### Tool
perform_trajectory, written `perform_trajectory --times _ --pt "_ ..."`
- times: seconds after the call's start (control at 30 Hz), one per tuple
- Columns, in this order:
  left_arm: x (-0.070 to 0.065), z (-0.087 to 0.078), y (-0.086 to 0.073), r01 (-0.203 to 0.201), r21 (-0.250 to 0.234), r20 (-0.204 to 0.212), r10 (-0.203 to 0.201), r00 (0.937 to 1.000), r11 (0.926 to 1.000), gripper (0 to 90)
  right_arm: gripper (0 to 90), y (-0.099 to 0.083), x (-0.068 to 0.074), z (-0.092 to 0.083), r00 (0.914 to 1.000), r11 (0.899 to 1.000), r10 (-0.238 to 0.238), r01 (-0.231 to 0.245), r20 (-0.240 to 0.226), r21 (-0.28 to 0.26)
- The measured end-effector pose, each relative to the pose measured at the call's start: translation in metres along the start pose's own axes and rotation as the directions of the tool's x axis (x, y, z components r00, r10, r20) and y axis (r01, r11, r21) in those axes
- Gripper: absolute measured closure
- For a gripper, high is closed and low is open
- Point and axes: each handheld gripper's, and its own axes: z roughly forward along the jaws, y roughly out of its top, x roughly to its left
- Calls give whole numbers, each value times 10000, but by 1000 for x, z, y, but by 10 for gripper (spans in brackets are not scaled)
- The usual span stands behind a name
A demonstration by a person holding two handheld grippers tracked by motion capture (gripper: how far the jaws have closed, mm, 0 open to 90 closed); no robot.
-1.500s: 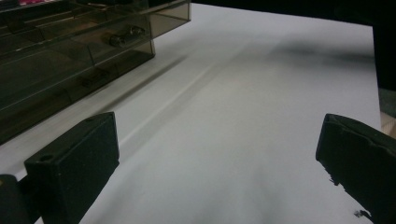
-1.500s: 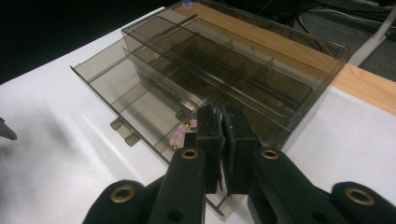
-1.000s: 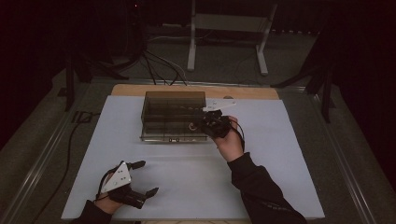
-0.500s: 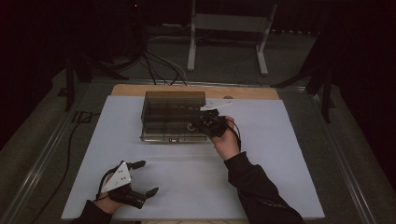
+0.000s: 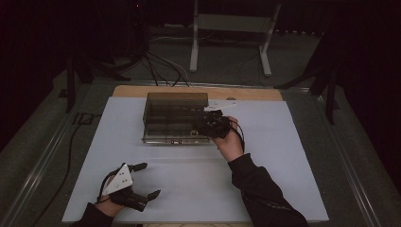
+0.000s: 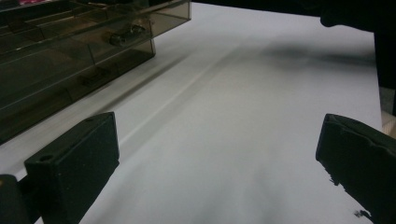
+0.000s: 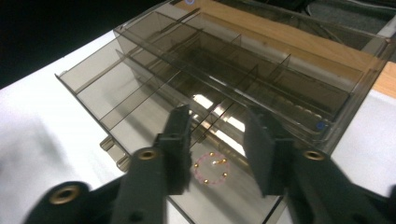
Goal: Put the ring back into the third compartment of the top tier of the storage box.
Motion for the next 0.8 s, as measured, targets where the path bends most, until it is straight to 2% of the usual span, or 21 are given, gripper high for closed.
perform_trajectory --times 0.07,0.17,0.23,0.27,0.43,0.57,0.8 --pt "-1 0 0 -17 34 -7 17 10000 10000 6 559 0 0 -1 10000 10000 53 -53 -84 -29" --pt "0 0 0 6 10 5 -6 10000 10000 6 472 -1 2 -3 9999 9998 -151 151 -57 -110" --pt "0 0 0 6 10 5 -6 10000 10000 6 472 -1 2 -4 9999 9998 -156 156 -31 -149" --pt "-1 0 0 -13 48 -2 13 10000 10000 6 375 -1 3 -7 9998 9995 -103 97 -179 -302" --pt "-1 0 0 -4 43 -6 4 10000 10000 6 258 0 4 -12 9988 9991 -106 86 -479 -423" --pt "0 0 0 26 -7 11 -26 10000 10000 6 163 -1 5 -17 9969 9985 -324 291 -721 -461" --pt "0 0 0 4 18 -24 -4 10000 10000 6 114 -2 6 -24 9936 9978 -498 451 -1015 -486"
